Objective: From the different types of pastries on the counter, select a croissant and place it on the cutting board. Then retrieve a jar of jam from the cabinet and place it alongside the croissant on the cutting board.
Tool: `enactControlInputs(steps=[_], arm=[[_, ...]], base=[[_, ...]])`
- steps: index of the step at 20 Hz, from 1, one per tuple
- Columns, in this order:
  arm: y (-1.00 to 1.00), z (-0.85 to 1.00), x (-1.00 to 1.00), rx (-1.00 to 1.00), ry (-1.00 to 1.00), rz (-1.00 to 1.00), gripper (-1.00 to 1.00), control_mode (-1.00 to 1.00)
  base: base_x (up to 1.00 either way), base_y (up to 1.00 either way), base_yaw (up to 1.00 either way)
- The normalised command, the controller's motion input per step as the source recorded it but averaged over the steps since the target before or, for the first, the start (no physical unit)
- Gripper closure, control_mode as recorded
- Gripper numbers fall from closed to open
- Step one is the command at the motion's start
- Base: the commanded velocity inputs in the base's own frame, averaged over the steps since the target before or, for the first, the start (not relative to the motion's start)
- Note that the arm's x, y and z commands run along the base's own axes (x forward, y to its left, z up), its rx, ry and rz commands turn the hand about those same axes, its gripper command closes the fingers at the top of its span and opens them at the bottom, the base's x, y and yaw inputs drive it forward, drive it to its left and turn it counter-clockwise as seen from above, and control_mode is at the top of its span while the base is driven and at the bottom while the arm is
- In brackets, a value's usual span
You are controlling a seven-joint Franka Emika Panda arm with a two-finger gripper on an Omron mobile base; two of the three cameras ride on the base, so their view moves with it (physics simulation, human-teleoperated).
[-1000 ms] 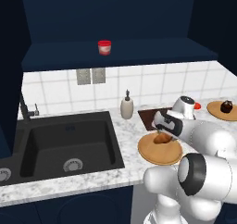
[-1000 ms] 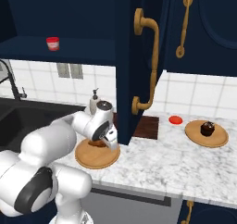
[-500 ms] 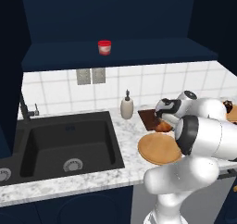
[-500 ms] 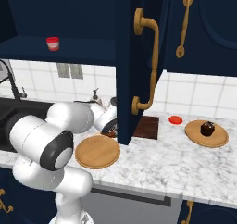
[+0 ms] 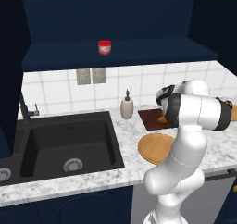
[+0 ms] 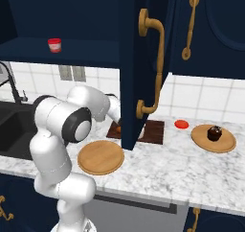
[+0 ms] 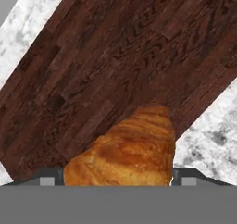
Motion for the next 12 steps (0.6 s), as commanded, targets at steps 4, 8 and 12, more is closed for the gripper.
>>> enactControlInputs(steps=[4, 8, 12], arm=[[-0.56, -0.2, 0.5, 0.0, 0.07, -0.08, 1.0, -1.0], [-0.65, -0.4, 0.33, 0.0, 0.01, -0.06, 1.0, -1.0], [-0.26, -0.27, 0.31, 0.04, 0.0, -0.03, 1.0, -1.0]], base=[[0.0, 0.0, 0.0], [0.0, 0.0, 0.0], [0.0, 0.0, 0.0]])
